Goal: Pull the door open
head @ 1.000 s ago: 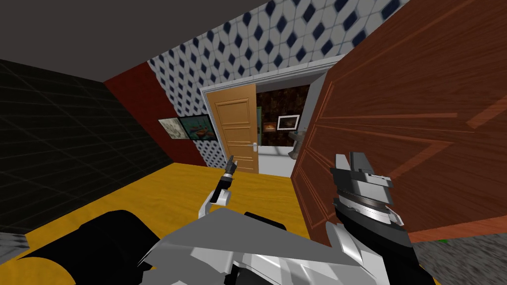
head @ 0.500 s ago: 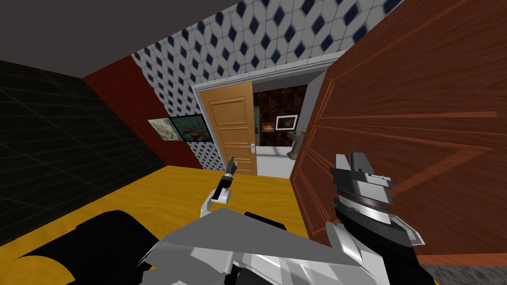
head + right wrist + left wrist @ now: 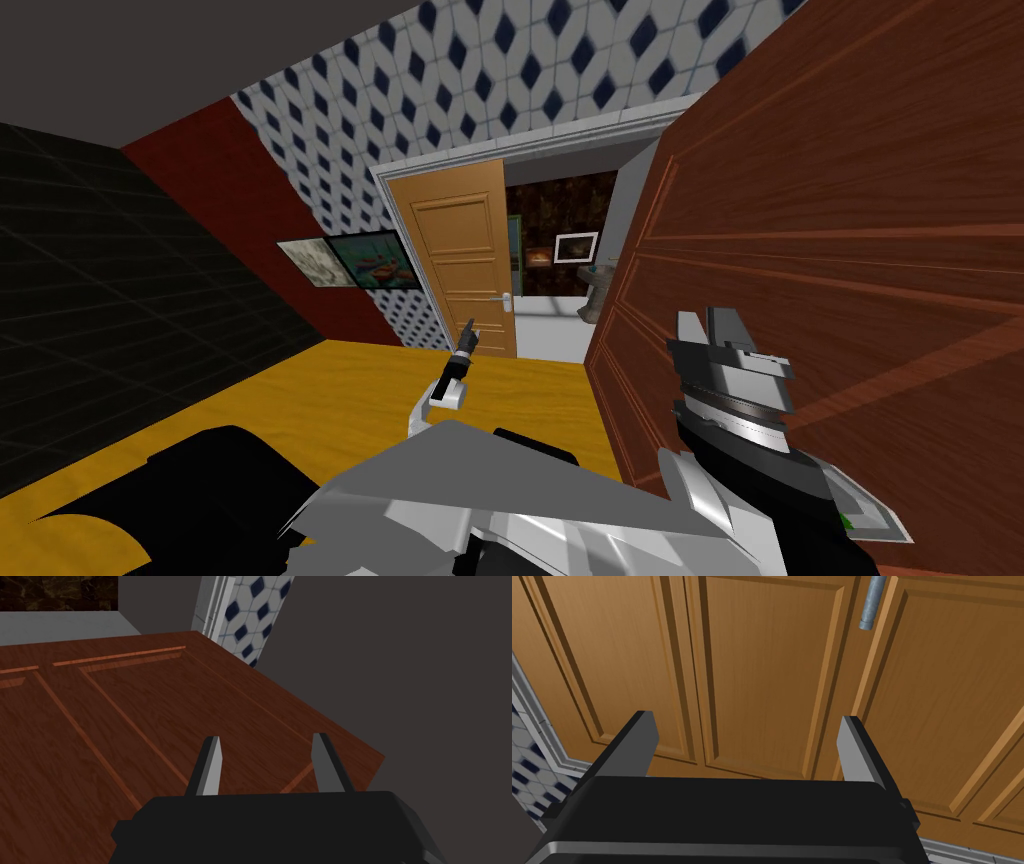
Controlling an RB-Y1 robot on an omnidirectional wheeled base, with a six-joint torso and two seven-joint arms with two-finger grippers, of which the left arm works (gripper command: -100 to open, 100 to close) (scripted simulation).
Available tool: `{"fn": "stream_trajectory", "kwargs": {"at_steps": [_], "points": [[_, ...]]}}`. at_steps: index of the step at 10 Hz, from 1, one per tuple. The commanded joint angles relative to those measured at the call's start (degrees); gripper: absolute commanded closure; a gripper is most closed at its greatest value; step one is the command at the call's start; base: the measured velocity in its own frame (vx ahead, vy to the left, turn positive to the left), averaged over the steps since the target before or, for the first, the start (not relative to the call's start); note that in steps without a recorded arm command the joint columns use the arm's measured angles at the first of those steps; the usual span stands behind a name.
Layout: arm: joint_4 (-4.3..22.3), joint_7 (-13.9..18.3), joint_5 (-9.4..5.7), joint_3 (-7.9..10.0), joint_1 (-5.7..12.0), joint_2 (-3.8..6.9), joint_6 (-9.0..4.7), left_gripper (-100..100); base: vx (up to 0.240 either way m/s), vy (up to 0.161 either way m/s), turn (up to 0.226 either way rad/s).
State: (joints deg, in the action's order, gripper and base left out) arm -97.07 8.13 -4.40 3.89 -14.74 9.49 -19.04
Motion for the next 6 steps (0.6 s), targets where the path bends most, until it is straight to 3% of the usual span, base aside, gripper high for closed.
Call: {"fn": "stream_trajectory", "kwargs": {"at_steps": [1, 6], "points": [[1.7, 0.2, -0.13, 0.32, 0.77, 0.47, 0.15, -100, 0.102, -0.008, -0.045], [7.6, 0.4, -0.41, 1.23, 3.29, 1.67, 0.61, -100, 0.111, -0.007, -0.045]]}}
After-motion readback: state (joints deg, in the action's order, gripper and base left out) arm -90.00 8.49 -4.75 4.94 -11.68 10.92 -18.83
